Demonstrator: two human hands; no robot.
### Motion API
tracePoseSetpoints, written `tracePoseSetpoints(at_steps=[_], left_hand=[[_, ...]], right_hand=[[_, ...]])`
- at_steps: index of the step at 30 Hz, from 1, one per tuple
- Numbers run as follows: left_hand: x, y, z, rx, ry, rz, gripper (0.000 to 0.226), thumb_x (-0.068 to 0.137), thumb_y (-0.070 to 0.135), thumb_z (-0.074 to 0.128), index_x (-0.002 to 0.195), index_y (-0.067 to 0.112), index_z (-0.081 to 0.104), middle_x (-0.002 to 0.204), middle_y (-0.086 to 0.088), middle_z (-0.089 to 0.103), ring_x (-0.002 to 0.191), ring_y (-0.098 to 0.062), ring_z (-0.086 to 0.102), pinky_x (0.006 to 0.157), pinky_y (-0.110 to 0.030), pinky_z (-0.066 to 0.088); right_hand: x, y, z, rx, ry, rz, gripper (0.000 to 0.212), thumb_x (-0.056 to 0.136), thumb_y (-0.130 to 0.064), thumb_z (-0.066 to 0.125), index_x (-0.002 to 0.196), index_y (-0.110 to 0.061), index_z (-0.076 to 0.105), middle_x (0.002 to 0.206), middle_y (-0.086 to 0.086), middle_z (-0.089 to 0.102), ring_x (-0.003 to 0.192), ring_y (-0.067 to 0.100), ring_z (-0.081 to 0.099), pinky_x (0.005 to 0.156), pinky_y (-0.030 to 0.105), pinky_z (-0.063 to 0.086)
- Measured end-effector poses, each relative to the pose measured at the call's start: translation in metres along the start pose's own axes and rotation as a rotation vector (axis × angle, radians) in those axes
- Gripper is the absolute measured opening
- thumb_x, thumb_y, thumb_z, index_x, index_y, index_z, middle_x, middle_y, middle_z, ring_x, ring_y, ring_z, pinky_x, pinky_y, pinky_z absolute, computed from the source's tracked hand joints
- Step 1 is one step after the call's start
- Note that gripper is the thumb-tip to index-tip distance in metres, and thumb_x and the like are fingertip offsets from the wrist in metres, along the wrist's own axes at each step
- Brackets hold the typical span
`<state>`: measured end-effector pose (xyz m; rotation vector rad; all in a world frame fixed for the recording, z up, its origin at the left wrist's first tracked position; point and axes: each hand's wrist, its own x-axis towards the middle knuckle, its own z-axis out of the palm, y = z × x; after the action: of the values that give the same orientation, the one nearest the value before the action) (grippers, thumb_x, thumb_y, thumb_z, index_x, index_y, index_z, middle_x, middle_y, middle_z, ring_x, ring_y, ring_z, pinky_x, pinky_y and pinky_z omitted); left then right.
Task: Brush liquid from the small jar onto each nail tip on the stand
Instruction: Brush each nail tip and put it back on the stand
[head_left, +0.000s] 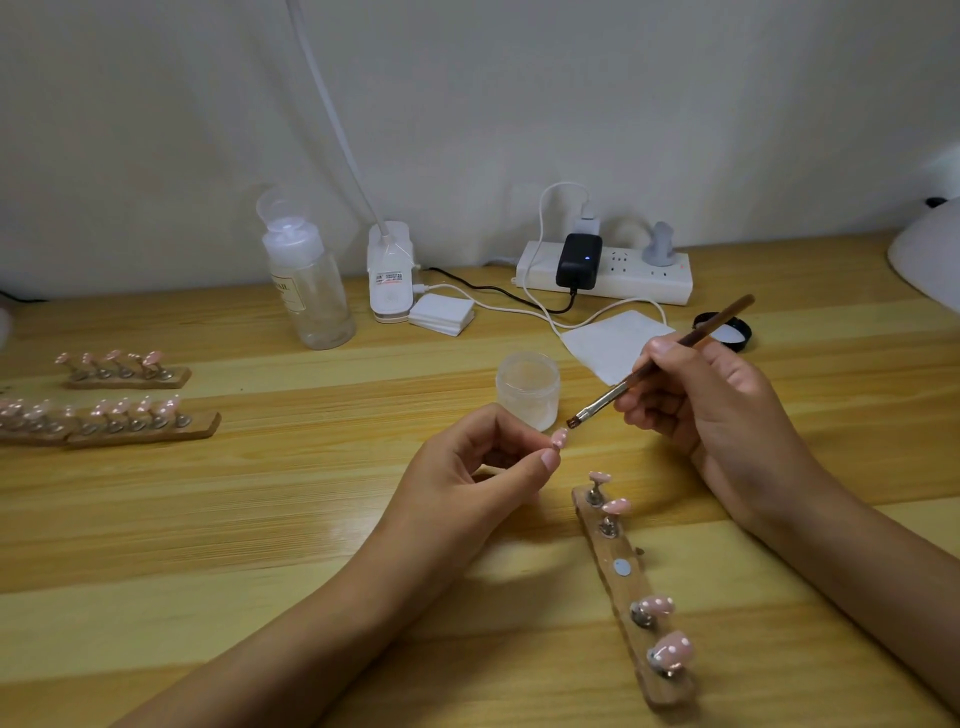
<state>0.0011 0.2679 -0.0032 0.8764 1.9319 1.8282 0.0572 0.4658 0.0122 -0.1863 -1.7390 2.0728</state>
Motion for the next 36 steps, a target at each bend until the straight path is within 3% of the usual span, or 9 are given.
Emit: tracePoseSetpoints(at_steps=[2,6,11,13,17,21,25,30,36], left_hand=[[0.0,-0.001,0.0,0.017,0.005,0.002,0.003,0.077,0.031,0.07,0.077,0.029,0.068,0.081,0.009,0.071,0.088,-0.016,0.066,0.07,-0.025,0.05],[-0.001,0.001,0.0,0.028,-0.008,0.0,0.004,0.077,0.027,0.068,0.075,0.03,0.068,0.077,0.015,0.069,0.073,-0.002,0.058,0.066,-0.018,0.048],[-0.002,0.0,0.001,0.033,-0.011,-0.003,0.002,0.078,0.026,0.068,0.076,0.025,0.067,0.084,-0.005,0.07,0.073,-0.006,0.056,0.064,-0.02,0.046],[-0.002,0.0,0.001,0.032,-0.007,-0.007,0.002,0.078,0.026,0.068,0.076,0.024,0.067,0.085,-0.008,0.069,0.072,-0.006,0.055,0.064,-0.022,0.046],[-0.002,0.0,0.001,0.01,-0.011,-0.021,0.002,0.078,0.025,0.068,0.076,0.026,0.067,0.075,0.008,0.068,0.07,-0.004,0.055,0.064,-0.021,0.047],[-0.002,0.002,0.001,-0.077,-0.021,-0.03,0.005,0.082,0.019,0.07,0.077,0.021,0.069,0.081,0.004,0.071,0.071,-0.007,0.059,0.064,-0.018,0.048],[-0.003,0.006,0.002,-0.136,0.001,-0.041,0.008,0.076,0.026,0.071,0.08,0.019,0.07,0.076,0.004,0.07,0.066,-0.008,0.06,0.064,-0.019,0.049],[-0.004,0.01,0.002,-0.18,0.051,-0.042,0.017,0.074,0.025,0.071,0.086,0.013,0.068,0.078,-0.002,0.073,0.077,-0.011,0.066,0.065,-0.017,0.052],[-0.02,0.024,0.008,0.028,0.145,0.288,0.007,0.08,0.031,0.07,0.081,0.027,0.065,0.087,0.002,0.066,0.084,-0.021,0.064,0.074,-0.026,0.052]], right_hand=[[0.0,-0.002,0.001,0.04,-0.039,-0.001,0.024,0.094,-0.021,0.054,0.072,-0.019,0.065,0.061,0.006,0.069,0.056,0.014,0.064,0.054,0.021,0.052],[-0.004,-0.003,0.004,0.017,-0.123,0.014,0.017,0.089,-0.026,0.06,0.075,-0.017,0.064,0.061,0.007,0.069,0.055,0.015,0.065,0.053,0.021,0.051],[0.0,0.001,0.0,-0.073,0.015,0.023,0.019,0.094,-0.019,0.053,0.078,-0.014,0.061,0.061,0.006,0.07,0.055,0.013,0.064,0.054,0.02,0.051],[0.0,0.0,0.0,-0.02,-0.009,0.013,0.023,0.096,-0.018,0.053,0.075,-0.017,0.063,0.061,0.004,0.07,0.056,0.013,0.064,0.055,0.021,0.052],[-0.005,-0.004,0.003,-0.016,-0.117,-0.016,0.018,0.093,-0.022,0.055,0.079,-0.013,0.062,0.061,0.007,0.069,0.055,0.014,0.064,0.052,0.02,0.051],[-0.003,-0.002,0.002,-0.09,-0.02,-0.048,0.018,0.096,-0.013,0.05,0.08,-0.01,0.059,0.057,0.007,0.069,0.051,0.014,0.063,0.051,0.019,0.05],[-0.001,0.0,0.0,-0.096,0.031,-0.064,0.013,0.095,-0.015,0.053,0.085,-0.011,0.06,0.062,0.008,0.071,0.054,0.014,0.064,0.053,0.02,0.051],[0.001,0.0,-0.003,-0.043,0.078,-0.037,0.026,0.095,-0.022,0.055,0.074,-0.026,0.069,0.065,0.005,0.071,0.059,0.013,0.066,0.057,0.021,0.053],[0.003,-0.002,-0.003,-0.025,0.084,-0.018,0.021,0.087,-0.031,0.059,0.071,-0.029,0.071,0.065,0.005,0.071,0.06,0.013,0.066,0.057,0.021,0.053]])
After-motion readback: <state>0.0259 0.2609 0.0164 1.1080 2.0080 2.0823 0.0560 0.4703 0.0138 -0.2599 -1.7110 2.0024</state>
